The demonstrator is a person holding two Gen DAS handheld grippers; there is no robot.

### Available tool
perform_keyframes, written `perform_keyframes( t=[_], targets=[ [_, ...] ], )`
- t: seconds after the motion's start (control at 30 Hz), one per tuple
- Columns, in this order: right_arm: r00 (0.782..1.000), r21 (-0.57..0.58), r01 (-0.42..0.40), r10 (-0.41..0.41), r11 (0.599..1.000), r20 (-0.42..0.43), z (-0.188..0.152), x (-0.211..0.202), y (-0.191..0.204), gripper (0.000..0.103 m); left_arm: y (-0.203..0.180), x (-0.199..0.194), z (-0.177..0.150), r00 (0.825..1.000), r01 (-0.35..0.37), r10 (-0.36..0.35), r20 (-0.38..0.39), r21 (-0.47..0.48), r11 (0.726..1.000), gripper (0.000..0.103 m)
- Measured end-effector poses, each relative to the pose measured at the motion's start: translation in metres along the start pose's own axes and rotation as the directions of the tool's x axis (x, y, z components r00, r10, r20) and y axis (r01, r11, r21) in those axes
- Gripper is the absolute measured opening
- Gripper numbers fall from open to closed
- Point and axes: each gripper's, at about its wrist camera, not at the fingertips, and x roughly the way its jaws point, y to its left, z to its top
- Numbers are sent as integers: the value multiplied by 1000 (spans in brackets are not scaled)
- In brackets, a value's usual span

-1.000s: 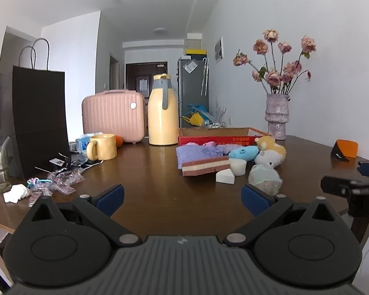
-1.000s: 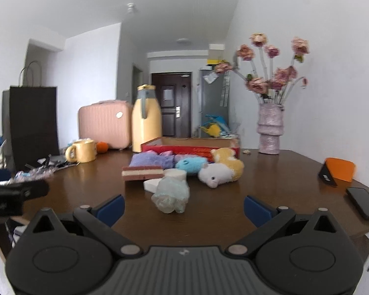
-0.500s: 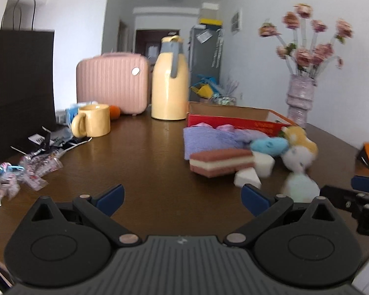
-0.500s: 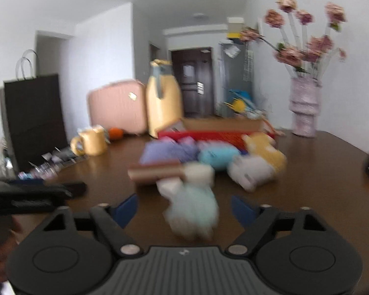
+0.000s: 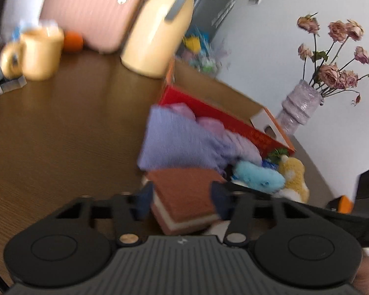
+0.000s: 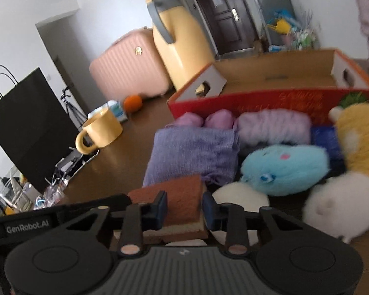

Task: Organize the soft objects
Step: 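Reach the left gripper to the brown sponge block and close on it, then carry the sponge block with the left gripper into the cardboard box and release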

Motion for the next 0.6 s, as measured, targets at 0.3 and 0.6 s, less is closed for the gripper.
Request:
perform_keyframes(
  t=[0.3,0.6],
  targets=[
    [995,-67,2,5,998,98,-1,-38,27,28,-13,-44,-2,993,9,-12,118,27,1000,35],
    [974,-175,43,-2,984,227,-101,-106,95,26,8,-119,-67,996,10,-14,83,45,999,34]
  ],
)
